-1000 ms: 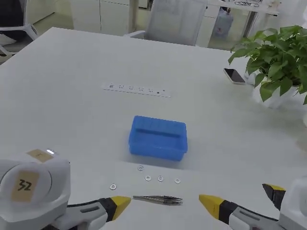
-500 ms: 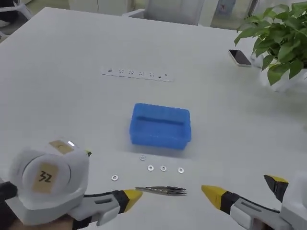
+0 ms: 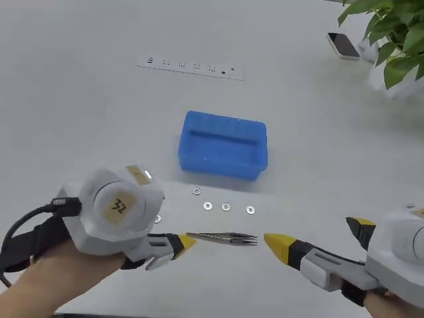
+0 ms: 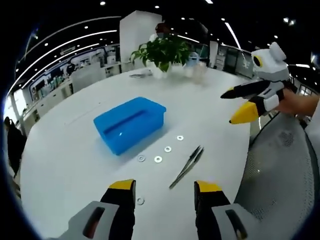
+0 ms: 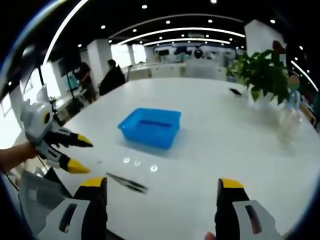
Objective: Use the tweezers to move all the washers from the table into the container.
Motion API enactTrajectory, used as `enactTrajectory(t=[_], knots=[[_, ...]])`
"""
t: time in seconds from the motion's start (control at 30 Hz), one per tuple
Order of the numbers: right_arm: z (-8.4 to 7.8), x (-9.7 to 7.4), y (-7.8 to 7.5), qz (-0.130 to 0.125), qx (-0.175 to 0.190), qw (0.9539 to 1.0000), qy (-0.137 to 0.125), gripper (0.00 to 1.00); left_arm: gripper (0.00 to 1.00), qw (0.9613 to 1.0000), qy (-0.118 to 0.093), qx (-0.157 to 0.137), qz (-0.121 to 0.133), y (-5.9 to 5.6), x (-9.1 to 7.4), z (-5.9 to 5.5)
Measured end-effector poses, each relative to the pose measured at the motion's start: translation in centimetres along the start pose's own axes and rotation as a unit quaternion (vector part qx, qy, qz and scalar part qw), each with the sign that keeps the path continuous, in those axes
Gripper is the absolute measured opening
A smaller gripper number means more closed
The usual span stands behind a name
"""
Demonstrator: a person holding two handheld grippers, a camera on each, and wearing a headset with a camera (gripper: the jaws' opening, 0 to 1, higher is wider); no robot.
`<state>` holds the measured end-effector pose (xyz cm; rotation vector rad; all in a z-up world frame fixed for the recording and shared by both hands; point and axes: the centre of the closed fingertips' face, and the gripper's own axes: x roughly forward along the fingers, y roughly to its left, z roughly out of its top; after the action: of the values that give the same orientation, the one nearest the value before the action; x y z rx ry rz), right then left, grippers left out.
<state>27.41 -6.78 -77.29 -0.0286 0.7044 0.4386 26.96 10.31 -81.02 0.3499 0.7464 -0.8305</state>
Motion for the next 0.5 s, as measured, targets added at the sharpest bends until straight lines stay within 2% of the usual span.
enactTrajectory(t=[0.07, 0.2, 0.37, 0.4, 0.5], knots=[[0.1, 0.0, 0.1, 0.002, -0.003, 1.0000, 0.001, 0.89, 0.36, 0.9999, -0.002, 0.017, -0.003, 0.0, 0.7, 0.1], [0.2, 0.1, 0.0, 0.004, -0.004, 1.0000, 0.003, 0.89, 0.18, 0.9981, 0.015, 0.051, -0.029, -0.4, 2.3, -0.5], [0.3, -0.1, -0.2, 0.001, -0.004, 1.0000, 0.003, 0.88, 0.13, 0.9963, 0.036, 0.062, -0.047, -0.8, 3.6, -1.6], [0.3, -0.2, -0.2, 0.001, -0.003, 1.0000, 0.002, 0.88, 0.12, 0.9950, 0.044, 0.073, -0.051, -0.9, 3.8, -1.9], [0.2, -0.3, -0.2, 0.001, 0.001, 1.0000, 0.003, 0.88, 0.08, 0.9936, 0.049, 0.086, -0.054, -1.0, 4.2, -2.2]])
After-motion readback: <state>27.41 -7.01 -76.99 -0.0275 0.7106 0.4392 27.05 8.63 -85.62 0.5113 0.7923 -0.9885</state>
